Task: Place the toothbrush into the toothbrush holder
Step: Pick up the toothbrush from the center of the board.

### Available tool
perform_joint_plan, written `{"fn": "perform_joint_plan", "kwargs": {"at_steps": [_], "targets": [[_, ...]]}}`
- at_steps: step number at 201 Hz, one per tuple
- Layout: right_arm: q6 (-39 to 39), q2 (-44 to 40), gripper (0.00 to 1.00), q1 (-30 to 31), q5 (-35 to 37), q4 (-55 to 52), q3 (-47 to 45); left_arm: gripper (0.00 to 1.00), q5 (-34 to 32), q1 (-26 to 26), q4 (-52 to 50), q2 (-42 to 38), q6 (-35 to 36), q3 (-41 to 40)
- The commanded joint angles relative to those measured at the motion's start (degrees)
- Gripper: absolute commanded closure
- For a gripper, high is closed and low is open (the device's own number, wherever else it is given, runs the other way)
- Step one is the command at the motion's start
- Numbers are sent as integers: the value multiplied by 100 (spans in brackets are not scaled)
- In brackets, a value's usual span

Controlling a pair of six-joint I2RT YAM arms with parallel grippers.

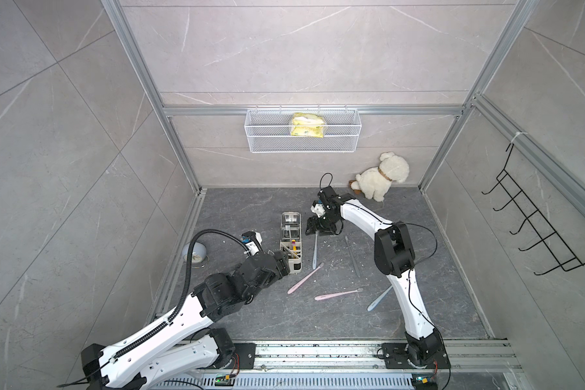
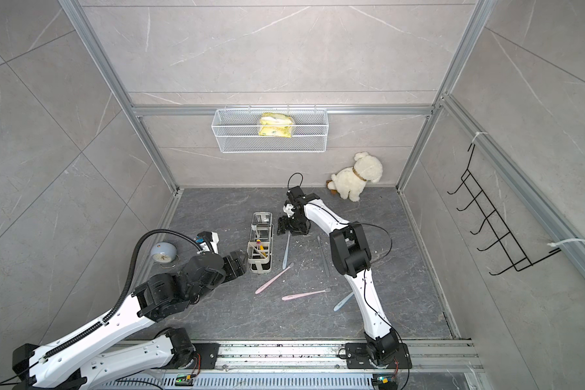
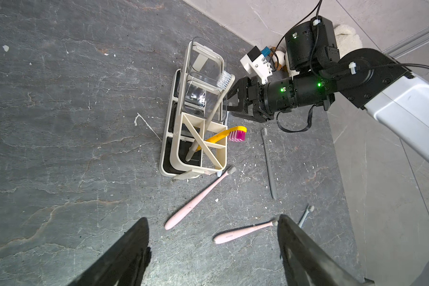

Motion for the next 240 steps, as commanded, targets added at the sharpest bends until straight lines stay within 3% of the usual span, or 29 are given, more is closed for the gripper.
{"fn": "perform_joint_plan", "kwargs": {"at_steps": [1,24,77,115,150,178,214,224,240], "targets": [[-347,-224,28,49,445,-442,-379,18,-202,31,-108,-101,-58,66],[-387,-643,28,278,1041,-319,-1133,18,-212,25,4,-150,-84,-39],[-177,-975,30,867,1696,191,-2531,18,-101,29,72,-106,-110,-46],[-207,-1096,61,846,2243,305,-3012,19,-86,24,74,-235,-145,-119],[-426,-1366,72,424,2058,573,-3351,19,-93,26,77,-275,-144,-113],[-948,-1573,73,227,1579,936,-3692,19,-79,27,101,-270,-164,-147],[-848,-1739,56,401,1814,1046,-4063,19,-75,25,216,-181,-173,-209],[-832,-1782,57,466,1953,1064,-4172,19,-58,25,230,-147,-173,-194],[-740,-1809,68,503,2053,1111,-4343,19,-54,25,256,-107,-180,-183]]}}
